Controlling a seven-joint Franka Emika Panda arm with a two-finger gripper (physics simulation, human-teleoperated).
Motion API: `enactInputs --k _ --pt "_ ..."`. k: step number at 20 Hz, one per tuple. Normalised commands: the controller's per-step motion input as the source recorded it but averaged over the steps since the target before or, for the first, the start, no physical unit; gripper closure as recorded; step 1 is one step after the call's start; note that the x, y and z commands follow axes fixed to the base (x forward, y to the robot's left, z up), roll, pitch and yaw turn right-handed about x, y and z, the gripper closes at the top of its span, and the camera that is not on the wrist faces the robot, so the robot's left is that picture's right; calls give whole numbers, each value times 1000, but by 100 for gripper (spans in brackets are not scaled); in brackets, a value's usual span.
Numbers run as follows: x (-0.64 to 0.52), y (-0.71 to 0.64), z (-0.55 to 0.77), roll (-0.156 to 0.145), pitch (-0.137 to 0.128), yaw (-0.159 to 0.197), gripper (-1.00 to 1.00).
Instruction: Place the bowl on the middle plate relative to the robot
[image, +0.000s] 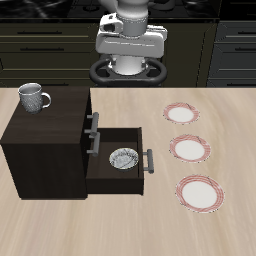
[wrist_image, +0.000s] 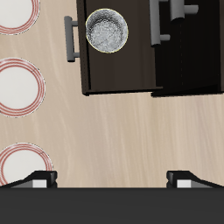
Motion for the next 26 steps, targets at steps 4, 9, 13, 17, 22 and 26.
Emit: enactInputs --k 4,9,13,17,22,26 --pt "208 63 43 -20 -22 -89 -100" --pt "208 54 17 -1 -20 -107 -100" --pt "216 26 -11 -15 -26 -71 -100" --pt "279 23 -87 -15 -31 -108 -100" --pt "194 82 -41 -18 -36 -79 -100" --pt "246 148 -95 5 -2 -138 -100"
